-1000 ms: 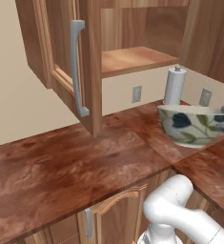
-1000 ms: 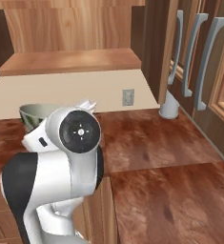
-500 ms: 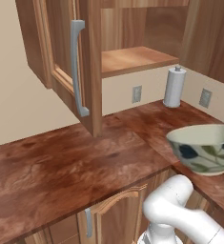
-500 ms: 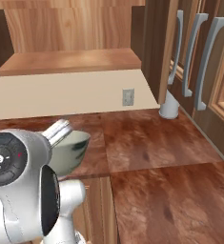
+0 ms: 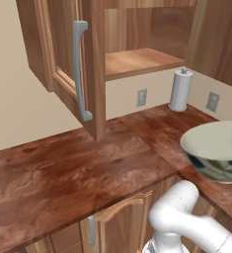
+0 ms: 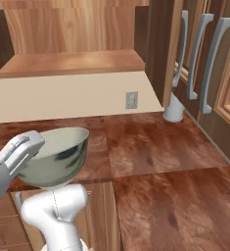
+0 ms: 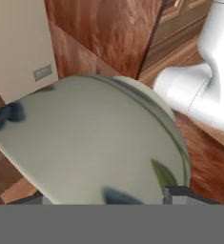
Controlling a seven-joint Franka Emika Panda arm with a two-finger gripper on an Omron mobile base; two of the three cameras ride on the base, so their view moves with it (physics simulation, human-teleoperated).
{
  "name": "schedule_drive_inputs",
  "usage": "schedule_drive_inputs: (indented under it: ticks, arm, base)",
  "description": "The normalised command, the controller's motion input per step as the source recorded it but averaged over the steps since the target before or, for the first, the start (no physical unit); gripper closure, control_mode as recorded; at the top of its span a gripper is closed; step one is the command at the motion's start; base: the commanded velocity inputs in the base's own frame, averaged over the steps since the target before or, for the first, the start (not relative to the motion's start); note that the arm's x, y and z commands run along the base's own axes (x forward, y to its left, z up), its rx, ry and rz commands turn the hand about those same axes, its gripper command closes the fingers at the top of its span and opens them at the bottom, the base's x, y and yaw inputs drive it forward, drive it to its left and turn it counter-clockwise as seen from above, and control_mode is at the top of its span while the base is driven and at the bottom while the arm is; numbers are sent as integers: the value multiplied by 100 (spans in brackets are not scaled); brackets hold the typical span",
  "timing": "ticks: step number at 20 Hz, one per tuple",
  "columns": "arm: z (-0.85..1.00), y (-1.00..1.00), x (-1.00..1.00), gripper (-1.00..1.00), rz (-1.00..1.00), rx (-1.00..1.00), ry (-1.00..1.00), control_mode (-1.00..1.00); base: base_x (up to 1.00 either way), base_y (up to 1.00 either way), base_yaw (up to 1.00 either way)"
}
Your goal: Move the bowls from the cabinet to the plates on the dining table.
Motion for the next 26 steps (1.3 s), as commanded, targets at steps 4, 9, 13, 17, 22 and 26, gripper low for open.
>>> schedule_drive_inputs:
  ticks: [4, 9, 13, 17, 22, 26]
  arm:
    - [0, -50, 0, 100, 16, -45, -31, -100]
    - [0, -43, 0, 100, 19, -32, -25, -100]
    - [-11, -37, 0, 100, 20, -25, -20, -100]
    - [-9, -17, 0, 100, 14, -12, -14, -100]
    - [-28, -3, 0, 100, 8, -6, -9, -100]
    - [-27, 0, 0, 100, 7, -4, -6, -100]
  base:
    - [0, 0, 0]
    - [0, 0, 0]
    - [0, 0, 0]
    - [0, 0, 0]
    - [0, 0, 0]
    - [0, 0, 0]
